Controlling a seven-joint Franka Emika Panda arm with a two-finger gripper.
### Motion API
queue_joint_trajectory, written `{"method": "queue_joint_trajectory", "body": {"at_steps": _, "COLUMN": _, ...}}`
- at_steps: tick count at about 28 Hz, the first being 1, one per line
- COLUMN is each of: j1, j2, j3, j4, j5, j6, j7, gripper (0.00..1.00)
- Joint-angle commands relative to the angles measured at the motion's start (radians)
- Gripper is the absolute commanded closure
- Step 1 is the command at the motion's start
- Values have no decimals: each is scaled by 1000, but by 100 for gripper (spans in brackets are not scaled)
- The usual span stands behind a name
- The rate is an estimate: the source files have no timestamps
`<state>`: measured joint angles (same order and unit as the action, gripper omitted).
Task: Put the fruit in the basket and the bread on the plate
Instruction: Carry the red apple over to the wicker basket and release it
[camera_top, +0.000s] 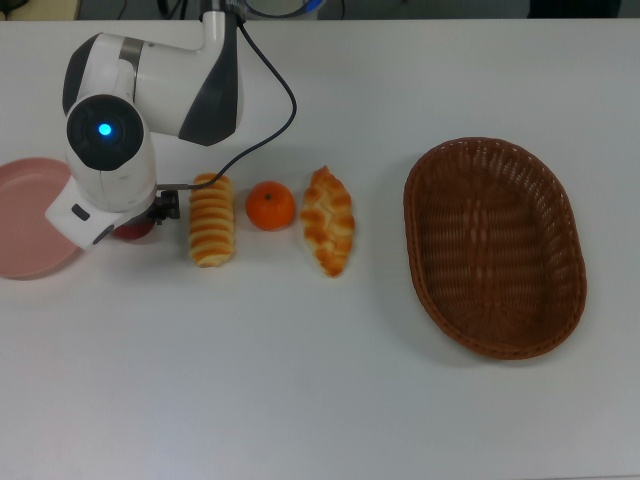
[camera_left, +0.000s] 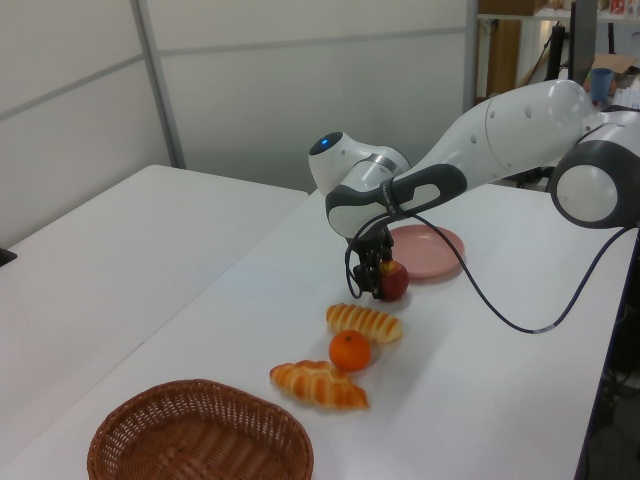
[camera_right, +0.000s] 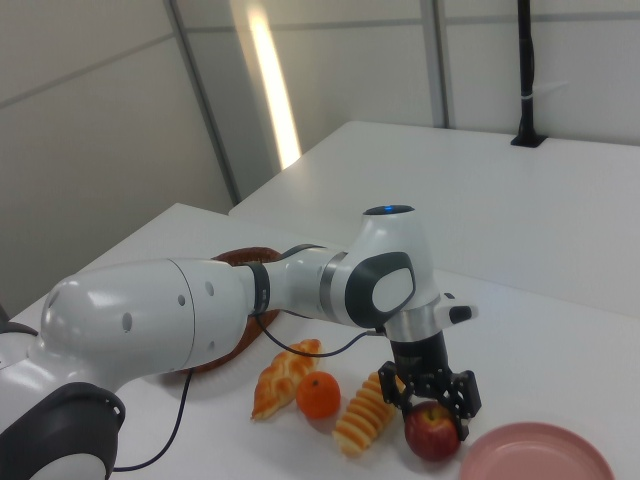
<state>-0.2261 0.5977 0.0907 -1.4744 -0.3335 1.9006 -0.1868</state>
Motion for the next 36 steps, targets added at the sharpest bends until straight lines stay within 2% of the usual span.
{"method": "queue_joint_trajectory", "body": {"at_steps": 1, "j1": 5, "j2": -21, "j3": 0, "j4": -9, "j5": 17, "j6": 26, "j7": 43, "gripper": 100}}
{"method": "queue_joint_trajectory", "body": {"at_steps": 6, "j1": 17, "j2": -68, "j3": 14, "j4": 28, "j5": 109, "j6": 25, "j7": 59, "gripper": 100}}
{"method": "queue_joint_trajectory", "body": {"at_steps": 8, "j1": 62, "j2": -100, "j3": 32, "j4": 43, "j5": 171, "j6": 25, "j7": 67, "gripper": 100}}
{"method": "queue_joint_trajectory", "body": {"at_steps": 11, "j1": 125, "j2": -125, "j3": 34, "j4": 48, "j5": 191, "j6": 26, "j7": 98, "gripper": 100}}
{"method": "queue_joint_trajectory", "body": {"at_steps": 12, "j1": 177, "j2": -136, "j3": 34, "j4": 55, "j5": 192, "j6": 26, "j7": 131, "gripper": 100}}
{"method": "queue_joint_trajectory", "body": {"at_steps": 14, "j1": 229, "j2": -141, "j3": 35, "j4": 65, "j5": 194, "j6": 26, "j7": 162, "gripper": 100}}
{"method": "queue_joint_trajectory", "body": {"at_steps": 16, "j1": 284, "j2": -141, "j3": 35, "j4": 74, "j5": 194, "j6": 28, "j7": 193, "gripper": 100}}
{"method": "queue_joint_trajectory", "body": {"at_steps": 17, "j1": 348, "j2": -136, "j3": 35, "j4": 75, "j5": 192, "j6": 49, "j7": 231, "gripper": 100}}
{"method": "queue_joint_trajectory", "body": {"at_steps": 21, "j1": 465, "j2": -127, "j3": 34, "j4": 68, "j5": 174, "j6": 112, "j7": 322, "gripper": 100}}
{"method": "queue_joint_trajectory", "body": {"at_steps": 23, "j1": 537, "j2": -112, "j3": 34, "j4": 62, "j5": 142, "j6": 123, "j7": 363, "gripper": 100}}
{"method": "queue_joint_trajectory", "body": {"at_steps": 28, "j1": 599, "j2": -96, "j3": 34, "j4": 37, "j5": 85, "j6": 121, "j7": 429, "gripper": 100}}
{"method": "queue_joint_trajectory", "body": {"at_steps": 29, "j1": 617, "j2": -93, "j3": 34, "j4": 20, "j5": 61, "j6": 118, "j7": 434, "gripper": 100}}
{"method": "queue_joint_trajectory", "body": {"at_steps": 33, "j1": 628, "j2": -90, "j3": 34, "j4": -20, "j5": 41, "j6": 101, "j7": 432, "gripper": 98}}
{"method": "queue_joint_trajectory", "body": {"at_steps": 34, "j1": 628, "j2": -90, "j3": 34, "j4": -33, "j5": 36, "j6": 91, "j7": 428, "gripper": 77}}
{"method": "queue_joint_trajectory", "body": {"at_steps": 36, "j1": 628, "j2": -90, "j3": 34, "j4": -41, "j5": 22, "j6": 80, "j7": 431, "gripper": 0}}
